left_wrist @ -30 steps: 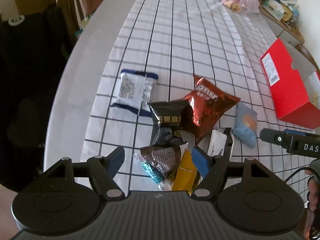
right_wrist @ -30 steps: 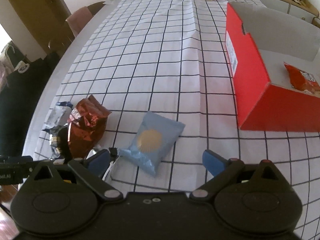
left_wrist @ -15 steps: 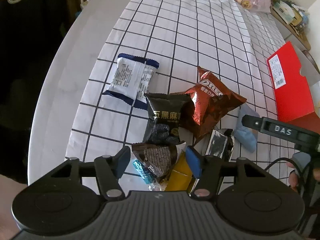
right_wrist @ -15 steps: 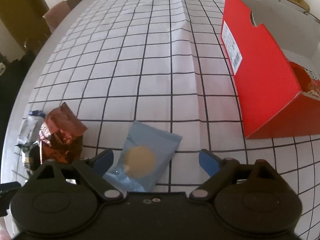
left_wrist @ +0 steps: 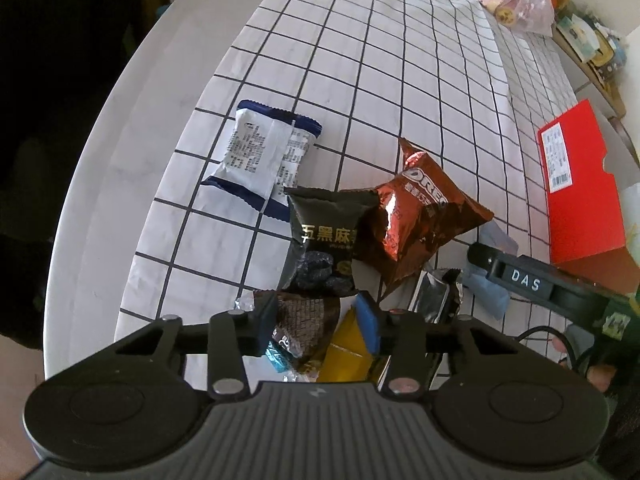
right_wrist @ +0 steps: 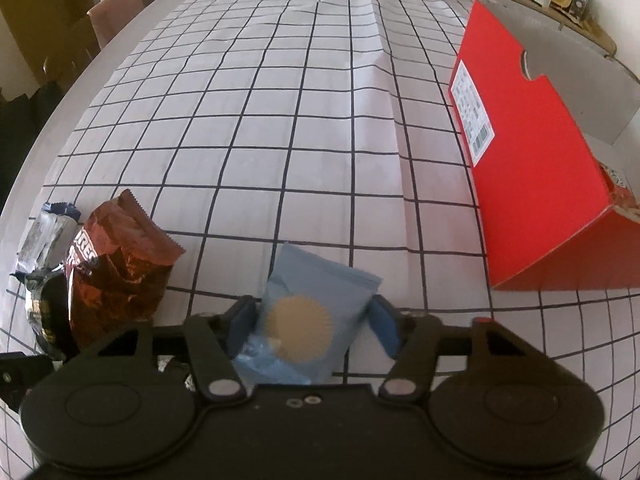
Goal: Organize snacks
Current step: 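Grasp the blue cookie pouch with the right gripper while the left grasps a dark wrapper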
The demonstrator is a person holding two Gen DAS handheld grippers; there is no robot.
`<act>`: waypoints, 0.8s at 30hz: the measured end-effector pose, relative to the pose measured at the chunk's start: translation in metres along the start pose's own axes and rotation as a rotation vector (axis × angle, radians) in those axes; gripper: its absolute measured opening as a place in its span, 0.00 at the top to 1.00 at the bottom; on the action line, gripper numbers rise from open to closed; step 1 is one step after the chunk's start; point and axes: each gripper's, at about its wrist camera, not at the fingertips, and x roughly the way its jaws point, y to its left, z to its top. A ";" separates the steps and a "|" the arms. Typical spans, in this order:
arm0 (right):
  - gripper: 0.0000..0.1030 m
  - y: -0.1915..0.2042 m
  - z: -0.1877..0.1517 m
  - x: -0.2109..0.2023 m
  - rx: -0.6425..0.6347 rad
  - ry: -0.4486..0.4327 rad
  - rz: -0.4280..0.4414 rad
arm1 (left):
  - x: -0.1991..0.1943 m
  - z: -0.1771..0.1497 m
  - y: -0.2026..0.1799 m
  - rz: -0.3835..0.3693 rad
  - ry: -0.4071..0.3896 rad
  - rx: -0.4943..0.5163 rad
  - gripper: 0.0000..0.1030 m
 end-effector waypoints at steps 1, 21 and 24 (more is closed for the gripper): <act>0.45 -0.001 -0.001 -0.001 0.002 -0.003 0.004 | 0.000 0.000 0.002 -0.004 0.001 -0.005 0.65; 0.53 -0.006 -0.018 -0.015 0.000 -0.001 0.055 | -0.007 -0.013 0.013 0.038 -0.003 0.043 0.72; 0.50 -0.002 -0.020 -0.013 -0.015 0.003 0.047 | -0.004 -0.012 0.009 0.052 -0.007 0.061 0.70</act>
